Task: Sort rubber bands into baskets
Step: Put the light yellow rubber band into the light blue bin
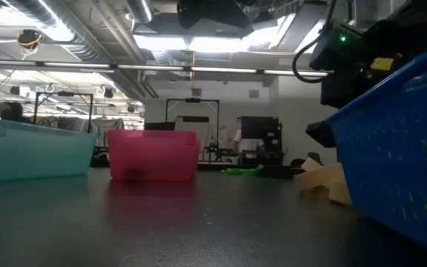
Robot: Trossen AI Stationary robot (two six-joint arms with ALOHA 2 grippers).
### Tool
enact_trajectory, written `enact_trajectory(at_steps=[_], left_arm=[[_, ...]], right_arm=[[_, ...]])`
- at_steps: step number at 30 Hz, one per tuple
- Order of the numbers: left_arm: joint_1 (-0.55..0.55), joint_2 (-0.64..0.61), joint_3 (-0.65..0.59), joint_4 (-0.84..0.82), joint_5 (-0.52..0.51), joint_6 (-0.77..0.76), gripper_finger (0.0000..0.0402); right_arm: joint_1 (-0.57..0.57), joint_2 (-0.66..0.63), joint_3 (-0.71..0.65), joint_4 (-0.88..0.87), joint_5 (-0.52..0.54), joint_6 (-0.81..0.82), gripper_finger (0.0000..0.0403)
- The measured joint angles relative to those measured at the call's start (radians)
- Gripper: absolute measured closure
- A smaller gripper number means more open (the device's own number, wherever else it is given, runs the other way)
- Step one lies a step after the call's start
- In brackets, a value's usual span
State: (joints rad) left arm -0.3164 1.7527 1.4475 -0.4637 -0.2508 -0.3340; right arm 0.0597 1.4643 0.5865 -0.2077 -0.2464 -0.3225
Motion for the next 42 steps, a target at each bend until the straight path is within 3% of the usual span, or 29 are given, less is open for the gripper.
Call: enact_trajectory(at_steps=[8, 18, 24, 35, 42], left_arm=[[0.000, 0.000, 0.000, 0.000, 0.000, 0.000, 0.0238], [0.000, 0.000, 0.000, 0.000, 0.000, 0.000, 0.0238], [0.001, 0.000, 0.000, 0.000, -0.003, 0.000, 0.0238], [0.015, 0.000, 0.000, 0.000, -0.191, -0.152, 0.0238], [0.043, 0.000, 0.000, 0.000, -0.229, -0.203, 0.0238]], right_arm=[[0.000, 0.000, 0.014, -0.014, 0.003, 0.032, 0.0396], [0.000, 0.000, 0.211, -0.192, 0.004, 0.075, 0.0398], [0.000, 0.000, 0.362, -0.218, 0.058, 0.075, 0.0398], [0.000, 0.000, 0.574, -0.213, 0.075, 0.075, 0.0399], [0.000, 0.000, 0.630, -0.213, 0.078, 0.074, 0.0401]])
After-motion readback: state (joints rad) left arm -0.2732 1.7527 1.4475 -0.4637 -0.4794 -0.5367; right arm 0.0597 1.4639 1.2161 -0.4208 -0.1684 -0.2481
